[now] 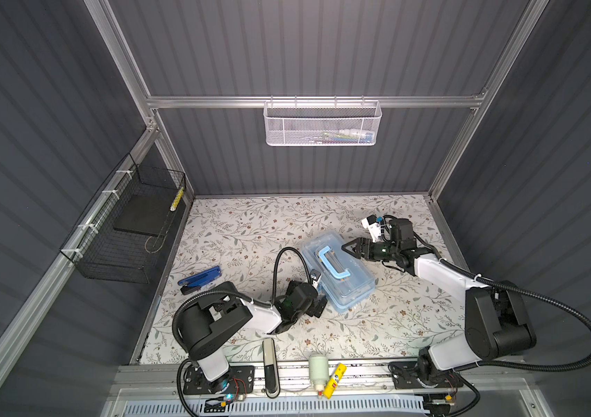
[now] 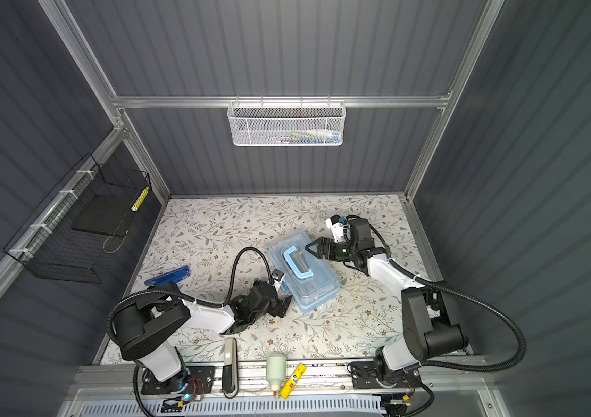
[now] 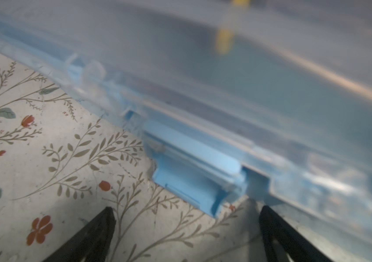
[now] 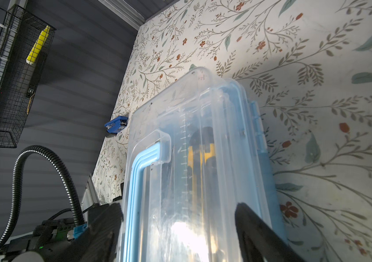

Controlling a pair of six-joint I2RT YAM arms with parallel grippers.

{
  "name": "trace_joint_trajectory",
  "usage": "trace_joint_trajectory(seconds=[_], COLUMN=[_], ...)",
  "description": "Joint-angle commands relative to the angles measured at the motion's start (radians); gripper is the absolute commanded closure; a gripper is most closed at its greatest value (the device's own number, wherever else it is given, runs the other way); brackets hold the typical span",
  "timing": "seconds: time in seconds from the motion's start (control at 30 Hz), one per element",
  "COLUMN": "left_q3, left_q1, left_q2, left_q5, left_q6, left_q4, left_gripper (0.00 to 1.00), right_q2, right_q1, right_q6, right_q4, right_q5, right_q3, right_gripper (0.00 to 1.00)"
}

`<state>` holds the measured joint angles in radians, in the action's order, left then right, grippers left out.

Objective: Pack the tool kit
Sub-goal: 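Push the blue latch up against the lid with the left gripper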

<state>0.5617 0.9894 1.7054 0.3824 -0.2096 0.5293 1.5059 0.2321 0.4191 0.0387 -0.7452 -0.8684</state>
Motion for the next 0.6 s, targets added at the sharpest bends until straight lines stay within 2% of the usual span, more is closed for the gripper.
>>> trace_joint_trajectory(seconds=[0.0, 0.13, 0.27, 0.57], left_q3=[0.053, 0.066, 0.067, 0.077], left_q1=[-0.018, -0.034, -0.045, -0.051], left_q2=[0.022, 0.002, 0.003, -0.049], left_q5=[0.093, 0.168, 0.182, 0.216], left_q6=[-0.023, -0.037, -0.027, -0.074], left_q4=[-0.048, -0.082, -0.065, -0.173], left_gripper=[0.01, 0.0, 0.0, 0.0], right_q2=[-0.029, -0.04, -0.035, -0.032], right_q1=[0.006, 0.006, 0.006, 0.006], right_q6=[0.003, 0.011, 0.017, -0.003], right_q4=[-0.015, -0.003, 0.006, -0.019], right_q5=[-0.035, -0.032, -0.034, -0.026], right_q3=[0.024, 0.038, 0.041, 0.03], right_gripper=[0.21, 0.21, 0.21, 0.22])
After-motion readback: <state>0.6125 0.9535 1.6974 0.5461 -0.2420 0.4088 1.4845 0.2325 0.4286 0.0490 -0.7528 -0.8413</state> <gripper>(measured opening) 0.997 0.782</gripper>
